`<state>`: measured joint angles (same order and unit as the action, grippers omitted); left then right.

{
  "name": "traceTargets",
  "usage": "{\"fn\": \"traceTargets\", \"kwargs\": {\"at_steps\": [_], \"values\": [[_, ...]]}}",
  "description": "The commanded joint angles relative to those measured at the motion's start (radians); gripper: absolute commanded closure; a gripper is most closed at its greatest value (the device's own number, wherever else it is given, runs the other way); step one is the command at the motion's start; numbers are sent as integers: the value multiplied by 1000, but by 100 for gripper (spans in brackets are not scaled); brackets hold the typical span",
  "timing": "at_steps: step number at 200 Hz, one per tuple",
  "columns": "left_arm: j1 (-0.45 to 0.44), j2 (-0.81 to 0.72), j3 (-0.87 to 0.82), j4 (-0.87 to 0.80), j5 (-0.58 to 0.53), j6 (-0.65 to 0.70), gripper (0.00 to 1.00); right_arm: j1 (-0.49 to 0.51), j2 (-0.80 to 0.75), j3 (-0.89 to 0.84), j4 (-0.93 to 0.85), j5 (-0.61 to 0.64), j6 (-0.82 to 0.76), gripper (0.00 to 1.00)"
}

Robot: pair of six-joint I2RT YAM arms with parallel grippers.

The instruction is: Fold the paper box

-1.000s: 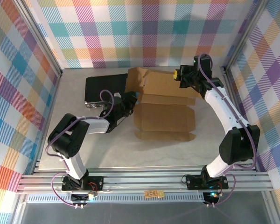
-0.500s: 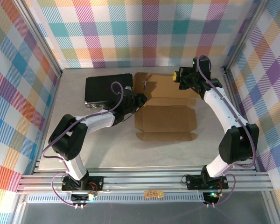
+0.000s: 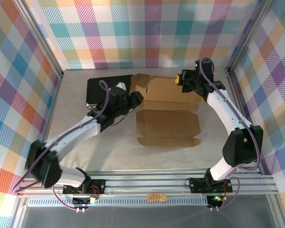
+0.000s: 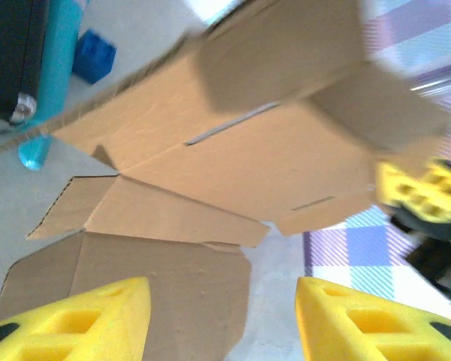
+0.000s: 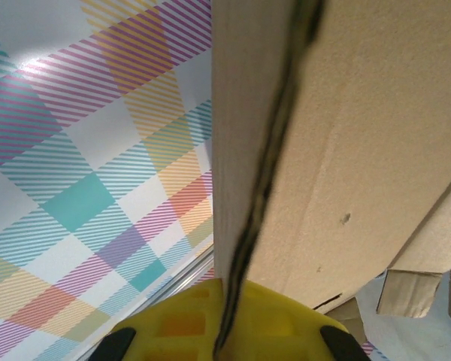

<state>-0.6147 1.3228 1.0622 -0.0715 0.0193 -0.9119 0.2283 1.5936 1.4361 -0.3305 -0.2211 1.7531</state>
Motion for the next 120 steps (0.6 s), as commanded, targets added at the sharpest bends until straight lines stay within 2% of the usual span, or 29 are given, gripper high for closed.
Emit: {"fn": "traceTargets", "kwargs": {"at_steps": [1, 25, 40, 51, 75, 97, 120], "values": [[66, -136, -9, -167, -20, 114, 50, -6, 14, 42, 9, -3, -69, 100], [219, -188, -27, -185, 58, 115, 55, -7, -3, 11, 44, 11, -193, 100], [272, -178, -29, -175, 95, 110, 58, -7, -32, -64, 124, 28, -264, 100], [282, -160, -28, -163, 107, 108, 58, -11, -49, -129, 187, 33, -287, 100], [282, -107, -40, -113, 146, 82, 59, -27, -40, -269, 446, -4, -271, 100], [282, -48, -55, -87, 167, 78, 59, -43, 19, -311, 652, -83, -253, 100], [283, 37, -33, -98, 182, 137, 61, -60, 33, -316, 668, -140, -279, 100]]}}
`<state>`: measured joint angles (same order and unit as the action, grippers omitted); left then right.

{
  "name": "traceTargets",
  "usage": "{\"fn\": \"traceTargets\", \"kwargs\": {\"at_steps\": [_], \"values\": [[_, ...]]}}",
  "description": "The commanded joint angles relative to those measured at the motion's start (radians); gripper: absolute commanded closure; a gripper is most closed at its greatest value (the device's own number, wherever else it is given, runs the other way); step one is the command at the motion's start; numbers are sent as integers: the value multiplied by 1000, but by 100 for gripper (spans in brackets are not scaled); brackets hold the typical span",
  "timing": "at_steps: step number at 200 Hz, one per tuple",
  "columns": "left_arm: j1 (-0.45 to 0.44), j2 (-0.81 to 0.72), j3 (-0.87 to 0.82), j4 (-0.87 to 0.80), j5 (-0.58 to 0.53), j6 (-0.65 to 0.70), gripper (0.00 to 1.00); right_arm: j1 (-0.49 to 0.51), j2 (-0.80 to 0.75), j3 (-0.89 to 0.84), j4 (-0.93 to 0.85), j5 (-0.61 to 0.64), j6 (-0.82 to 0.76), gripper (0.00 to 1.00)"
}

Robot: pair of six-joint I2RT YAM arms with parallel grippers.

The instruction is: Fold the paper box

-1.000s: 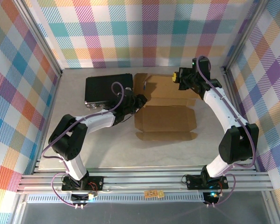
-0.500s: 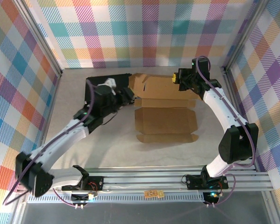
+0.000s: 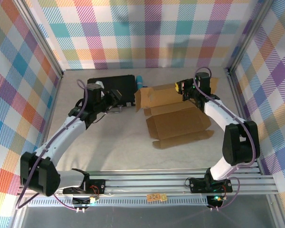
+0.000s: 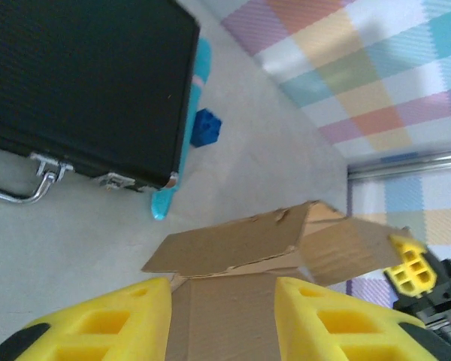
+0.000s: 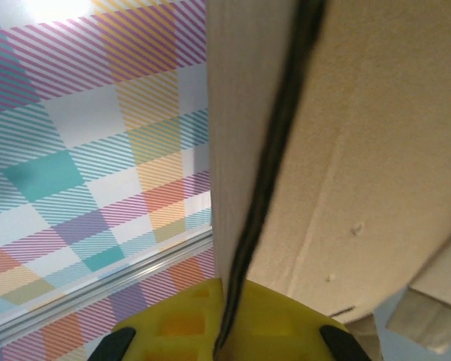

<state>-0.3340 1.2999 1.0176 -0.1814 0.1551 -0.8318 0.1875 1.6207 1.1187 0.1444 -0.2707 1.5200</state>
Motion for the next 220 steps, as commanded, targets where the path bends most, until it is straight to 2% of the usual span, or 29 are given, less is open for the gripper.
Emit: {"fn": "traceTargets", "kwargs": {"at_steps": [1, 22, 68, 110, 131, 137, 150, 163, 188, 220], "values": [[2, 65, 14, 11, 48, 60, 62, -20, 6, 0, 191, -93, -50, 100], [3, 162, 57, 24, 77, 127, 68, -37, 3, -31, 205, -147, -91, 100], [-2, 347, 130, 104, 122, 193, 71, -60, 36, -122, 333, -244, -105, 100], [-62, 450, 183, 159, 177, 283, 72, -62, 60, -114, 329, -256, -110, 100], [-85, 439, 181, 126, 126, 318, 73, -63, 60, -102, 292, -240, -115, 100], [-86, 422, 176, 107, 97, 322, 72, -62, 60, -98, 285, -236, -116, 100], [-92, 342, 143, 70, 2, 330, 57, -62, 65, -82, 266, -231, -116, 100], [-92, 239, 100, 61, -54, 341, 49, -62, 71, -69, 257, -231, -116, 100], [-117, 135, 113, -29, -42, 429, 43, -62, 74, -57, 245, -225, -111, 100], [-175, 194, 217, -200, -27, 583, 39, -62, 74, -51, 235, -222, -107, 100]]}}
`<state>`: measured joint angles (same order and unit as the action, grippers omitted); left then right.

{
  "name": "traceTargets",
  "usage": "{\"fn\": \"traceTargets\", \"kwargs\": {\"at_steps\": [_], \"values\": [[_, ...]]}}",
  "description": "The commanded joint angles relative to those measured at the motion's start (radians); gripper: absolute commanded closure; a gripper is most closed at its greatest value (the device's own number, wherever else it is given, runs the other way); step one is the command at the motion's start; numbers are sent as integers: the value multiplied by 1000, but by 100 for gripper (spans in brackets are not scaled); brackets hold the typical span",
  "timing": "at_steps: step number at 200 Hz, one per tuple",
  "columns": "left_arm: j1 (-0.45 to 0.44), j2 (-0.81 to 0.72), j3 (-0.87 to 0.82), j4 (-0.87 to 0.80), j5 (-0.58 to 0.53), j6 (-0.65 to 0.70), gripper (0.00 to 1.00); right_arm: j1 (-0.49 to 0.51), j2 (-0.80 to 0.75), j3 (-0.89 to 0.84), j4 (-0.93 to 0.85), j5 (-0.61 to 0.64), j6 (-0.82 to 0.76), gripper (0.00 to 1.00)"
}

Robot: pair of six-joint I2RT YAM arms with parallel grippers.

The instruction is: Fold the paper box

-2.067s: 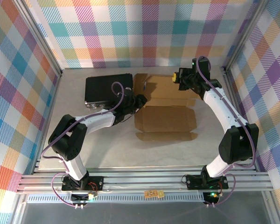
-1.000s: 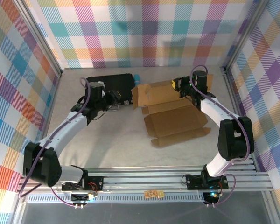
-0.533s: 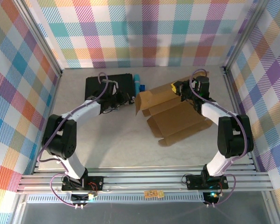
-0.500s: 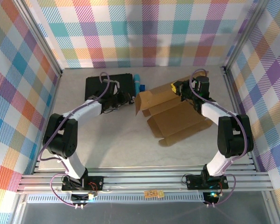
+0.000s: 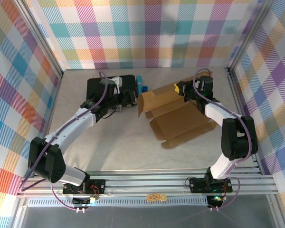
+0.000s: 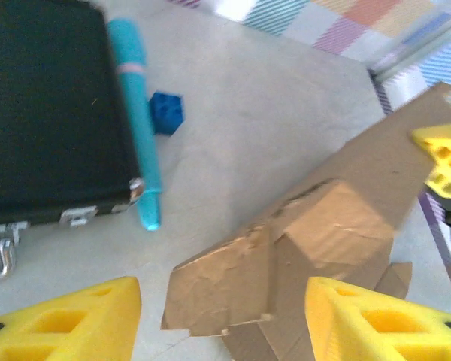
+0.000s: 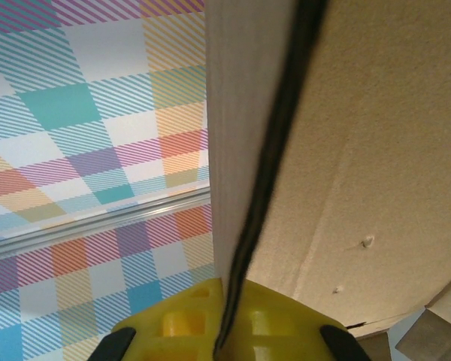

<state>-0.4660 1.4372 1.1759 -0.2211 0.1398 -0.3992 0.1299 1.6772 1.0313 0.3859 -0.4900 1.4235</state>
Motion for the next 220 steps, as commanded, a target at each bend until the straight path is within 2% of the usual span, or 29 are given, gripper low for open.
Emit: {"fn": "traceTargets", "kwargs": {"at_steps": [1, 25, 58, 71, 88, 120, 149, 179, 220], "values": [[-44, 60, 63, -164, -13, 154, 38, -4, 18, 36, -8, -4, -11, 100], [-56, 141, 159, -228, -26, 213, 36, -4, 14, 33, -18, -5, -12, 100], [-101, 262, 247, -275, -47, 260, 37, -5, 17, 36, -18, -4, -8, 100], [-125, 301, 271, -296, -98, 262, 42, -4, 18, 36, -17, -1, -5, 100], [-153, 329, 285, -307, -208, 229, 56, -3, 18, 33, -4, 3, 4, 100], [-213, 322, 253, -257, -365, 106, 80, 3, 16, 2, 65, 24, 42, 100], [-293, 344, 269, -260, -511, -63, 98, 14, 10, -49, 149, 51, 76, 100], [-351, 382, 288, -295, -624, -249, 100, 27, 15, -92, 220, 82, 119, 100], [-352, 415, 300, -284, -633, -424, 100, 42, 16, -100, 230, 94, 128, 100]]}}
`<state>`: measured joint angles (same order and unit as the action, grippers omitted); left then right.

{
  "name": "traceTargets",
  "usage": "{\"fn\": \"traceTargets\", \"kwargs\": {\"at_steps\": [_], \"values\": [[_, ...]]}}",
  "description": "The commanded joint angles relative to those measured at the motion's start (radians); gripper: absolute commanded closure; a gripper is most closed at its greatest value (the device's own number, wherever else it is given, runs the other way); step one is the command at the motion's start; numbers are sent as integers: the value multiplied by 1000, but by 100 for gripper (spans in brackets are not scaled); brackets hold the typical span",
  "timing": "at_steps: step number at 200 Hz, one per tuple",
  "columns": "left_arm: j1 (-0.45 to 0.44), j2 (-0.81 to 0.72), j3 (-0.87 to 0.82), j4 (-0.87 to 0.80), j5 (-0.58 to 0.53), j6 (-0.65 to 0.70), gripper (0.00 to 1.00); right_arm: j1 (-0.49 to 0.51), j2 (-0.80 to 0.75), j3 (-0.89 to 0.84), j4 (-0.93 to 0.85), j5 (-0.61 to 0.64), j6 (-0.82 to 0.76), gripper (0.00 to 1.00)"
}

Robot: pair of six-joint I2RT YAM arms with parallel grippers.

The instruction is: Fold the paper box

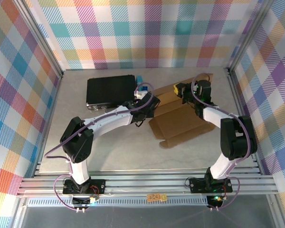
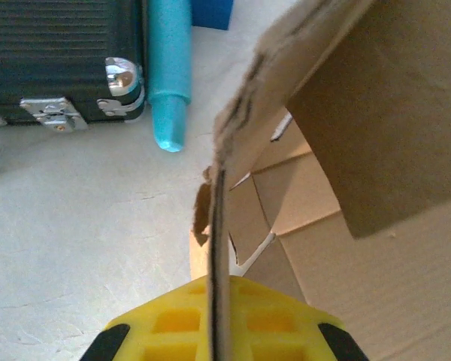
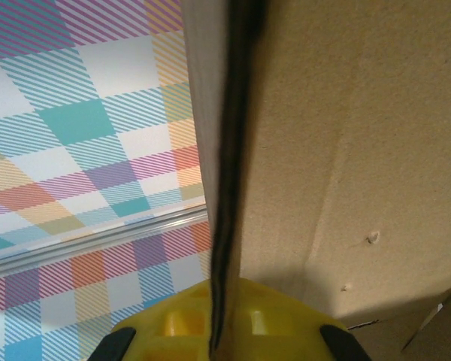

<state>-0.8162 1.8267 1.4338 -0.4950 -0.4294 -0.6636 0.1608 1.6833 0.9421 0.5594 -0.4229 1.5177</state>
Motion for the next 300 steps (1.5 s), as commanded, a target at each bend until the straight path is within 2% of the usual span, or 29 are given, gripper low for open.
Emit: {"fn": "traceTargets", "kwargs": {"at_steps": [1, 36, 56, 72, 95, 108, 123, 139, 146, 176, 186, 196, 210, 224, 230, 242, 252, 271, 300], "values": [[-1, 28, 46, -11, -66, -164, 100, 12, 9, -12, 56, 28, 34, 100], [-1, 116, 172, -190, -114, -384, 100, 26, 9, -29, 64, 44, 48, 100], [-1, 145, 193, -203, -93, -498, 100, 32, 6, -36, 64, 49, 52, 100], [-2, 145, 176, -101, -41, -506, 100, 34, 3, -40, 60, 52, 50, 100], [-1, 105, 54, 278, 97, -421, 100, 34, -5, -51, 46, 53, 48, 100], [1, 75, 6, 364, 141, -397, 100, 32, -10, -52, 32, 53, 45, 100], [13, 25, -55, 437, 208, -355, 89, 30, -13, -48, 23, 51, 41, 100], [30, -55, -118, 442, 254, -307, 61, 28, -10, -39, 12, 44, 37, 100], [36, -96, -138, 419, 264, -280, 53, 26, -12, -37, 6, 44, 35, 100], [82, -316, -244, 356, 365, -74, 39, 11, -20, -7, -51, 25, 1, 100], [116, -390, -286, 363, 441, -4, 40, 7, -19, 6, -64, 14, -11, 100], [163, -459, -340, 405, 566, 62, 43, 3, -16, 18, -82, 3, -23, 100], [256, -537, -395, 420, 690, 117, 48, 0, -11, 30, -98, -7, -36, 100], [359, -549, -398, 372, 775, 181, 56, -2, -8, 38, -109, -12, -42, 100], [390, -533, -384, 322, 773, 233, 63, -3, -6, 40, -107, -13, -45, 100], [418, -481, -359, 229, 684, 348, 73, -4, -1, 44, -108, -15, -45, 100], [431, -421, -349, 189, 628, 415, 73, -5, 4, 52, -113, -22, -45, 100], [430, -274, -276, 172, 629, 481, 75, -4, 9, 67, -127, -32, -55, 100], [389, -134, -240, 299, 656, 532, 72, -5, 24, 73, -104, -39, -44, 100]]}}
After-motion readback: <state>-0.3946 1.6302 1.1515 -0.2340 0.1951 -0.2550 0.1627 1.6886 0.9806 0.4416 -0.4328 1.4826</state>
